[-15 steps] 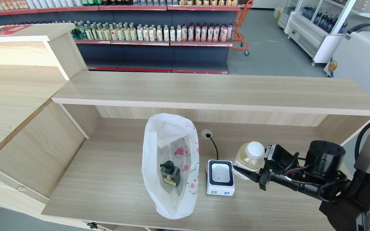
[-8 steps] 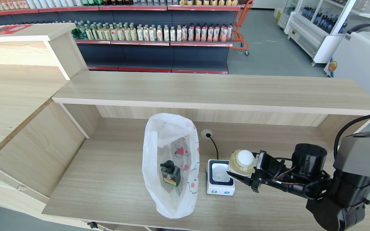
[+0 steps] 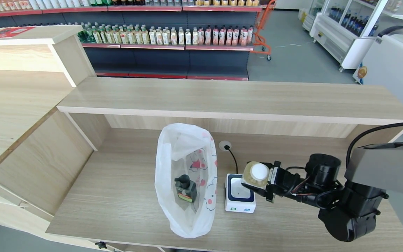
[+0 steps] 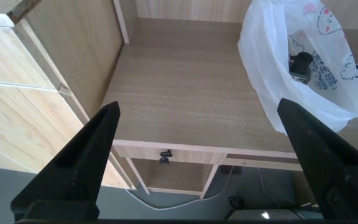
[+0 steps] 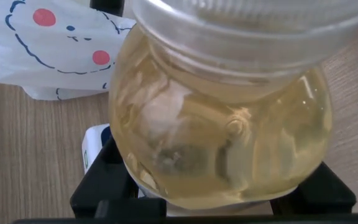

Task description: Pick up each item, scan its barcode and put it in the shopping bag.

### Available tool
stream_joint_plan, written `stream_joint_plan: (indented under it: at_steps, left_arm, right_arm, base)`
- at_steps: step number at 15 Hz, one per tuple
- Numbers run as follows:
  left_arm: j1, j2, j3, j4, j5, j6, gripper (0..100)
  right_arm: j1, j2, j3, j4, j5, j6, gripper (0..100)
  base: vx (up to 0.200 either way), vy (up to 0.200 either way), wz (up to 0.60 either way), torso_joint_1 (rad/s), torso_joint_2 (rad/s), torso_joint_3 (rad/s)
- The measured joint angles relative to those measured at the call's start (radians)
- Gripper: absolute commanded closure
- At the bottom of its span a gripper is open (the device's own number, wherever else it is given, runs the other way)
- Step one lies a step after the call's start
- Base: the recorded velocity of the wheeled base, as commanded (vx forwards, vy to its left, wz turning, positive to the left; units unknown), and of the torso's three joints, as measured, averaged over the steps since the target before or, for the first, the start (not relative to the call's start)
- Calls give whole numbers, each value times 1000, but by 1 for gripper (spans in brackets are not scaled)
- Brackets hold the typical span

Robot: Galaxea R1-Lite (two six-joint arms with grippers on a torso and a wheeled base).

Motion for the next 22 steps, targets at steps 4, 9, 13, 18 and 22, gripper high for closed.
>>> stream_joint_plan:
  at_steps: [4,9,13,18,22]
  left_arm:
    - [-1,0,0,0,0,0,0]
    - [0,0,0,0,0,0,0]
    - [0,0,0,0,0,0,0]
    - [-1,0,0,0,0,0,0]
    - [0,0,0,0,0,0,0]
  right_arm:
    - [0,60,-76,-1,73,-55,100]
    - [-12,113,-115,-6,136,-103,100]
    - [-14,135,-145,-4,154,-115,100]
    - [-14,141,-148,-3,151,-109,100]
    - [-13,137,-144,0,147,-84,100]
  base:
    - [0,0,0,0,0,0]
    - [0,0,0,0,0,0]
    - [0,0,0,0,0,0]
    - [0,0,0,0,0,0]
    - [0,0,0,0,0,0]
